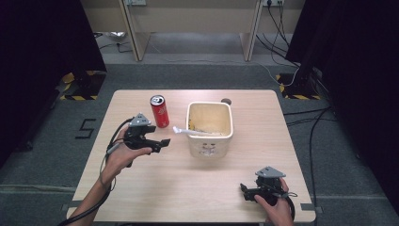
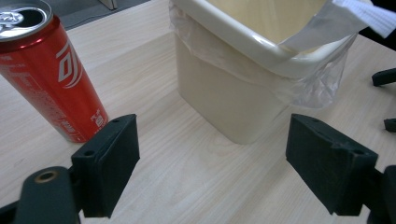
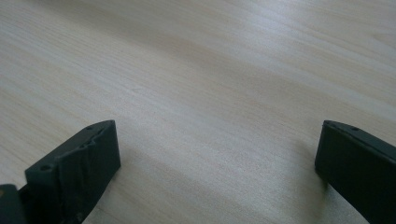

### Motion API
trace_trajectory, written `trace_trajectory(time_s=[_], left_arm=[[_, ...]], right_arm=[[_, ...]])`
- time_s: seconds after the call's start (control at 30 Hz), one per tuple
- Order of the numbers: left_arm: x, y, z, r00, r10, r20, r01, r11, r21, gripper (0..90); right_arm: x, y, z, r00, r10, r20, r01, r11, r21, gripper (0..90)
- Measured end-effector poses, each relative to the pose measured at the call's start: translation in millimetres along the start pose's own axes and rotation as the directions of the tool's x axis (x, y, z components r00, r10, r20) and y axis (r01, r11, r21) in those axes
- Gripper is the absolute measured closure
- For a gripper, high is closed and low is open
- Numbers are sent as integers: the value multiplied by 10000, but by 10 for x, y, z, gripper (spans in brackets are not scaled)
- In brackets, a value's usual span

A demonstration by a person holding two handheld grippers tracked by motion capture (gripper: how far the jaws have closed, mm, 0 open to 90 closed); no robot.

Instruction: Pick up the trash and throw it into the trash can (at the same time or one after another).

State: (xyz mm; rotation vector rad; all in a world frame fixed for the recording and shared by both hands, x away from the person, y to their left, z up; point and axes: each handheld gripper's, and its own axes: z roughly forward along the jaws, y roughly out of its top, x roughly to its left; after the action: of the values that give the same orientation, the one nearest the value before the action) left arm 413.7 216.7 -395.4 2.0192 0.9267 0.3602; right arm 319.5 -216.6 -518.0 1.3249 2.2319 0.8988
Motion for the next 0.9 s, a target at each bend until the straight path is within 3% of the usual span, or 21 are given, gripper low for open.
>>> trace_trajectory(time_s=[0.9], left_arm=[[287,-55,104,9935,-539,-1006,541,9985,-2,178]], right_arm=[[0,0,0,10000,-1,-1,1,10000,-1,3]])
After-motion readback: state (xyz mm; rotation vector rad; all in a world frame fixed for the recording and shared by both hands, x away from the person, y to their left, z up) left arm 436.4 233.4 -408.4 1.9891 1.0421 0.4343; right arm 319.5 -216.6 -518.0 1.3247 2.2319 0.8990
